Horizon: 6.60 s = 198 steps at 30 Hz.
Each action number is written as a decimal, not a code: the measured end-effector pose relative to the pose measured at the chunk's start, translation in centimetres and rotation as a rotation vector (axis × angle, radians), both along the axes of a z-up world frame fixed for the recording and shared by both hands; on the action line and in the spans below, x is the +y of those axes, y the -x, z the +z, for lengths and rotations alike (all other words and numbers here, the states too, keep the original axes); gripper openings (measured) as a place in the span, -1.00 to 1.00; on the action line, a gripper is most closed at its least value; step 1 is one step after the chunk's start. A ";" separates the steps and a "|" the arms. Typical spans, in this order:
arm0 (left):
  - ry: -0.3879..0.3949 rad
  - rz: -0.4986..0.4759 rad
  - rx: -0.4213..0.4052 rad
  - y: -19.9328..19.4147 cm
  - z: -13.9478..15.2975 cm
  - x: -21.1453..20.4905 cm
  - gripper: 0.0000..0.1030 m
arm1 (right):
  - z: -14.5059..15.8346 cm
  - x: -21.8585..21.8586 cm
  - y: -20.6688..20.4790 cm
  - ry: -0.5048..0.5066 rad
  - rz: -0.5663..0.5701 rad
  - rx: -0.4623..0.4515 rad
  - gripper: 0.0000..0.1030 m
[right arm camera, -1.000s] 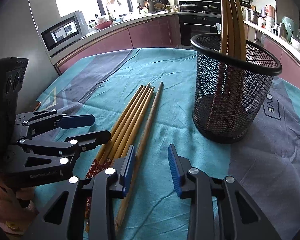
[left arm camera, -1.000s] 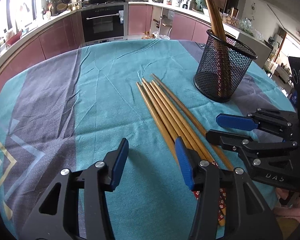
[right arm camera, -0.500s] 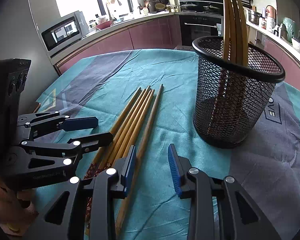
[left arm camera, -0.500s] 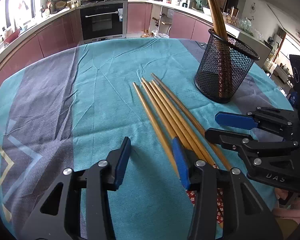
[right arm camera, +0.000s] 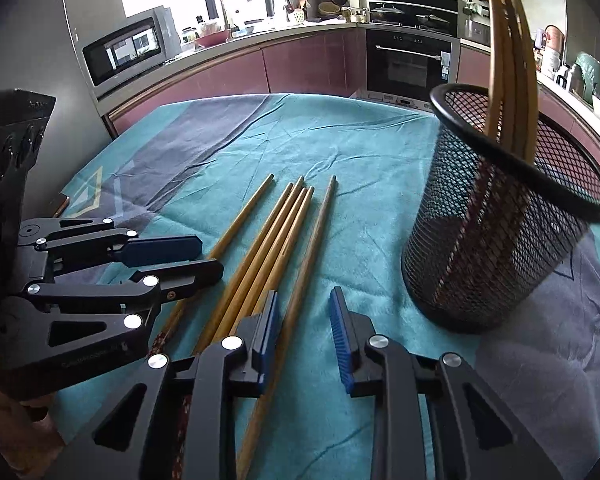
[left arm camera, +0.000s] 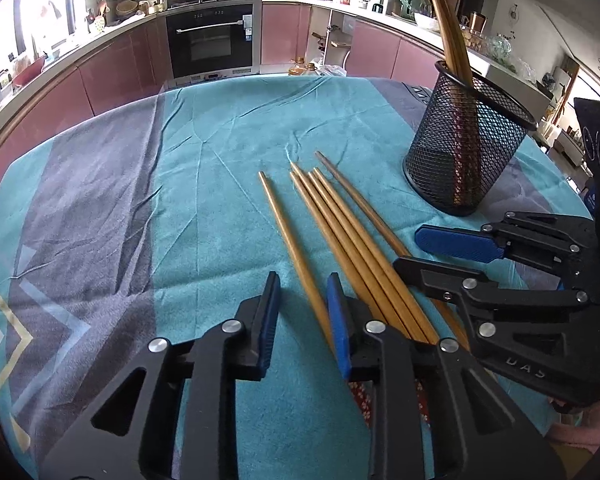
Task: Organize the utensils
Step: 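Withdraw both open tools and hover over the remaining chopsticks, then close the left tool on a red-tipped chopstick while the right tool grasps another, then lift the chopstick upright with the left tool while the right tool carries its chopstick over the mesh cup, then lower the chopstick into the mesh cup and open the left tool while the right tool releases its chopstick, then move both open tools back over the remaining chopsticks on the cloth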
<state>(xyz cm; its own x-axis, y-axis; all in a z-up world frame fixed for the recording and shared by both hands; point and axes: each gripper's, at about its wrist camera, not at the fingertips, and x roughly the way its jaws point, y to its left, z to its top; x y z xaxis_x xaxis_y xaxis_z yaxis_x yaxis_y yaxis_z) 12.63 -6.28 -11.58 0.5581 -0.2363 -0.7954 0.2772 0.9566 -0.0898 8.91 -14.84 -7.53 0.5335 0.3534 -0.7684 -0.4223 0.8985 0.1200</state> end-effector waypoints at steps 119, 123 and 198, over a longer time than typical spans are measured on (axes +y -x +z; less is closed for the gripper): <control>0.142 -0.257 -0.117 -6.3 13.9 -9.3 -0.83 | 9.9 -11.4 -5.0 -0.172 -0.162 -0.176 -0.87; 0.153 -0.238 -0.127 -6.0 13.8 -8.7 -0.76 | 10.0 -11.4 -4.7 -0.184 -0.159 -0.178 -0.85; 0.012 0.024 -0.005 1.3 0.8 1.5 0.68 | 0.1 -1.9 2.3 -0.073 0.002 0.023 -0.26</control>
<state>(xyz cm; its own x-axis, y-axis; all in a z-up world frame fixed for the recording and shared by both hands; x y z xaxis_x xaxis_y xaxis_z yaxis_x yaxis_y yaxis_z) 11.33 -4.74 -10.75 0.5676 -0.2327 -0.7897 0.2546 0.9618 -0.1004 6.57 -16.74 -7.39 0.5156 0.4095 -0.7526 -0.4203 0.8863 0.1944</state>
